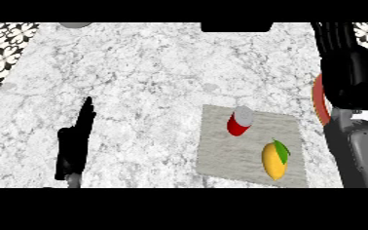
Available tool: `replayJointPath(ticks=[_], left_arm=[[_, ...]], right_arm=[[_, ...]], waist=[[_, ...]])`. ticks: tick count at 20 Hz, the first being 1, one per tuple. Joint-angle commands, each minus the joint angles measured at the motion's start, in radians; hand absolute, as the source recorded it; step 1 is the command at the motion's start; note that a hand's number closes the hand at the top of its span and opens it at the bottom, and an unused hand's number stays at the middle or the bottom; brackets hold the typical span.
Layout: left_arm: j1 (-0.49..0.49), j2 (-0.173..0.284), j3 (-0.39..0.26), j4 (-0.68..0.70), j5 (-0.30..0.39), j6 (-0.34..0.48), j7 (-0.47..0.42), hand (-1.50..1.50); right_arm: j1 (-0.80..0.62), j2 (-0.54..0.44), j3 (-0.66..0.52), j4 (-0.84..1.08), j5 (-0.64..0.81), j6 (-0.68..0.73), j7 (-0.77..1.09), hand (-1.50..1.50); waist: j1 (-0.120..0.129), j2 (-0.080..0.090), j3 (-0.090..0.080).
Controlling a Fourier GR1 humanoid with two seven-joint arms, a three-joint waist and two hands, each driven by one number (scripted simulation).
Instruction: Pick the lemon from the placemat and place it in the plate
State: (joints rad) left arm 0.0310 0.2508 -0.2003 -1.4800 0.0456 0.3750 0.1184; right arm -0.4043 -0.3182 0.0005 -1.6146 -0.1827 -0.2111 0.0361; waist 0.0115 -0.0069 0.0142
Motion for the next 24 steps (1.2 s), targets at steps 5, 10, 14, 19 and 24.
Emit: replayJointPath(ticks=[5,10,14,19,24], left_arm=[[-0.052,0.082,0.067,-0.002,0.063,-0.159,-0.147,0.00],[-0.040,0.111,0.086,0.007,0.111,-0.228,-0.158,0.00],[-0.061,0.112,0.106,0.037,0.139,-0.272,-0.177,0.00],[-0.085,0.104,0.138,0.155,0.135,-0.312,-0.271,0.00],[-0.068,0.091,0.132,0.165,0.127,-0.329,-0.291,0.00]], right_arm=[[0.067,0.197,0.103,0.077,0.104,-0.236,0.177,1.50],[0.232,0.204,0.124,0.124,0.426,-0.555,0.067,-1.50],[0.390,0.312,0.337,0.069,0.574,-0.748,-0.046,-1.50],[0.530,0.316,0.434,0.030,0.810,-0.886,0.080,-1.50],[0.703,0.318,0.399,-0.149,1.073,-0.773,0.278,-1.50]], waist=[[-0.010,0.007,-0.017],[-0.034,0.005,-0.017],[-0.024,0.004,-0.015],[-0.027,0.005,-0.017],[-0.033,0.005,-0.018]])
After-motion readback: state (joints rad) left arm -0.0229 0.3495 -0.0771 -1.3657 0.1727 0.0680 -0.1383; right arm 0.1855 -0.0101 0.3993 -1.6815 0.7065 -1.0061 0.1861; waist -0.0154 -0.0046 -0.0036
